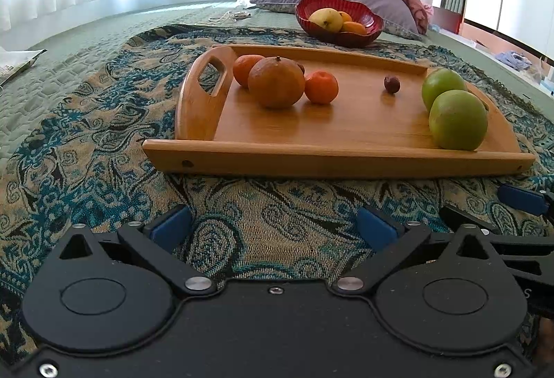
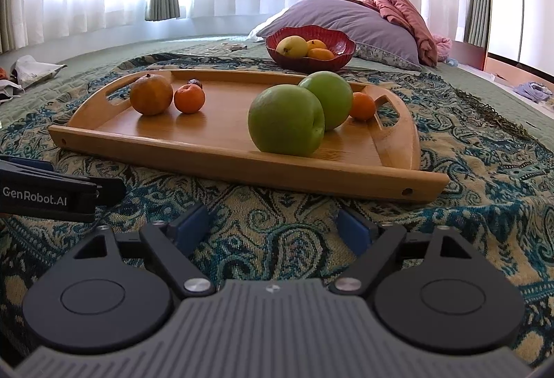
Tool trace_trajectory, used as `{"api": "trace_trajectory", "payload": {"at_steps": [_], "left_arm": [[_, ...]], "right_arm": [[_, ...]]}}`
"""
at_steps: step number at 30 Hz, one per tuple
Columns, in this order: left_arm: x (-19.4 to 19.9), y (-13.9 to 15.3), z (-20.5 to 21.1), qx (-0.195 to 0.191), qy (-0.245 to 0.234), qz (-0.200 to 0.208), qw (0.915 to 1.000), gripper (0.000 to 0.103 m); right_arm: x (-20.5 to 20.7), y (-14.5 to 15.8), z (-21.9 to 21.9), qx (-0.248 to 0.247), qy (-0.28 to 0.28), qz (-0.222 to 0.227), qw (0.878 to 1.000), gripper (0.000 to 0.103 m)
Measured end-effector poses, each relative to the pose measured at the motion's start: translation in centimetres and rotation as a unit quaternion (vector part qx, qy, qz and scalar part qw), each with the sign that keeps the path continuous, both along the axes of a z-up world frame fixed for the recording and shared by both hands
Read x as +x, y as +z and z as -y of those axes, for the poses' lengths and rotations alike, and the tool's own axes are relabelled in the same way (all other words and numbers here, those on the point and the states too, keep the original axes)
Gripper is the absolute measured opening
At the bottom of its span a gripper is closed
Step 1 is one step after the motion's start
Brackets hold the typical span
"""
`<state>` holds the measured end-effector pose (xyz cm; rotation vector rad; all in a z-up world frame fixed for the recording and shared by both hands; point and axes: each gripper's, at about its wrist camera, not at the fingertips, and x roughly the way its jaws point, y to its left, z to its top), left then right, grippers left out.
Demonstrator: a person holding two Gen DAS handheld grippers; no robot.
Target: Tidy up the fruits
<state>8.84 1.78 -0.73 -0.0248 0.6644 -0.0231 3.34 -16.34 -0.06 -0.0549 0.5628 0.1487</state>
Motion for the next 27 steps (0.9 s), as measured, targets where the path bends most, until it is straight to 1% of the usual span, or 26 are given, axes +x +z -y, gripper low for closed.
{"api": "trace_trajectory", "payload": {"at_steps": [27], "left_arm": [[-0.05,-0.06,-0.18,-0.004,-0.001,-0.001,1.0000,0.103]], "right_arm": [[-0.10,-0.04,-0.05,-0.001,0.001,0.002,1.000,0.090]]}}
